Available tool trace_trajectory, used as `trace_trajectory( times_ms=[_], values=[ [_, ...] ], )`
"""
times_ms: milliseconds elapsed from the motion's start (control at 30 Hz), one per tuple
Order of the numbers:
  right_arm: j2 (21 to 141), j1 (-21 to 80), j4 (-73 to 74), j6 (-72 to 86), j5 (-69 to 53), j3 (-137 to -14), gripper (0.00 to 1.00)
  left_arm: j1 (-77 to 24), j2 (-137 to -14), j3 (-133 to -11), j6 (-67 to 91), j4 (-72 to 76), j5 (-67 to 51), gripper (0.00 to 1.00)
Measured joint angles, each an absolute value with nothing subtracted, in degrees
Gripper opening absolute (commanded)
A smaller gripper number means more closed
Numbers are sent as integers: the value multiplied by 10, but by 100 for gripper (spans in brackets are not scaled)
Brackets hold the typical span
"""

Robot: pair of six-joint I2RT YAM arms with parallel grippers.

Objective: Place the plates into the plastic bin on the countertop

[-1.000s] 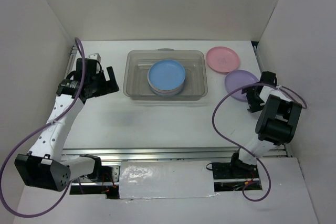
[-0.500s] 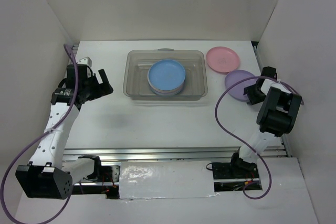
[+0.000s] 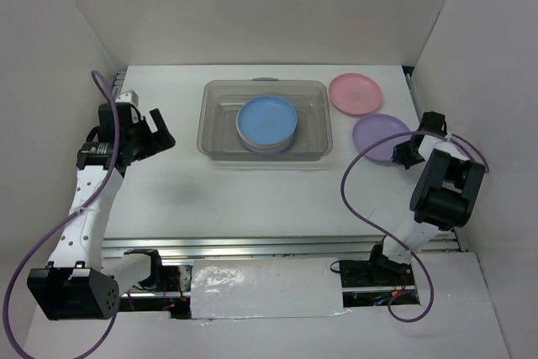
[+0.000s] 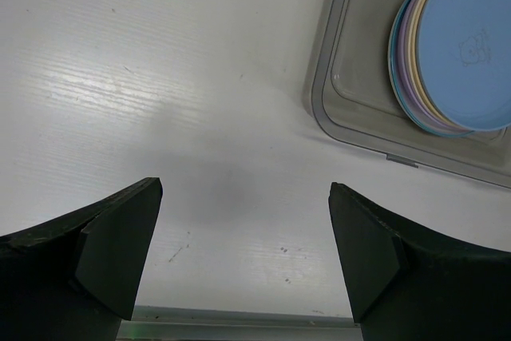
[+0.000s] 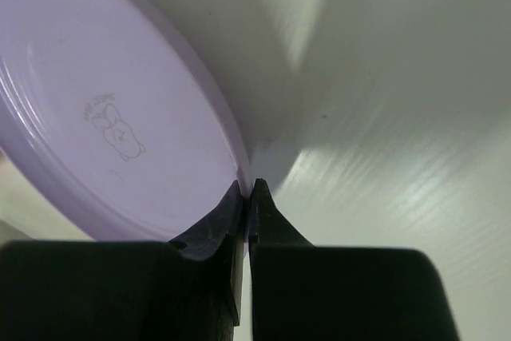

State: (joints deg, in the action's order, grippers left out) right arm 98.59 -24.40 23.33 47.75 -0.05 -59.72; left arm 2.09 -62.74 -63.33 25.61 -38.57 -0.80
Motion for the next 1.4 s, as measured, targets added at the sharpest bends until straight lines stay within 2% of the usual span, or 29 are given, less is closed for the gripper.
trace_trajectory(
  times_ms=[167,300,433,533,600,767,933,1100,1167,1200,1233,1300,1333,1400],
  values=[
    [915,-232,241,481,9,-547,0,29,-625,-626,256,-383,-8,99],
    [810,-193,261,493,29,-535,0,31,-619,-619,256,-381,-7,99],
    [715,-122,268,505,56,-570,0,31,-610,-617,256,-380,-7,99],
    [705,-50,268,506,69,-632,0,32,-608,-617,256,-380,-6,99],
    [734,-2,261,501,53,-680,0,33,-608,-617,256,-380,-5,99],
    [899,83,239,477,-49,-795,0,37,-608,-615,256,-378,-4,99],
    [1073,164,302,455,-50,-912,0,40,-608,-614,257,-375,-6,99],
    [1101,199,333,455,-45,-919,3,40,-609,-610,256,-373,-12,99],
    [1100,195,335,457,-42,-923,23,41,-609,-608,256,-373,-16,99],
    [1101,193,337,456,-42,-928,38,41,-609,-608,256,-372,-17,99],
    [1102,192,340,456,-40,-935,67,41,-609,-607,256,-373,-18,99],
    [1102,191,347,453,-30,-953,91,41,-609,-607,256,-372,-18,99],
    [1102,192,348,455,-25,-960,100,41,-609,-607,256,-372,-18,99],
    [1099,197,344,452,-21,-966,100,41,-609,-607,256,-372,-18,99]
  ],
)
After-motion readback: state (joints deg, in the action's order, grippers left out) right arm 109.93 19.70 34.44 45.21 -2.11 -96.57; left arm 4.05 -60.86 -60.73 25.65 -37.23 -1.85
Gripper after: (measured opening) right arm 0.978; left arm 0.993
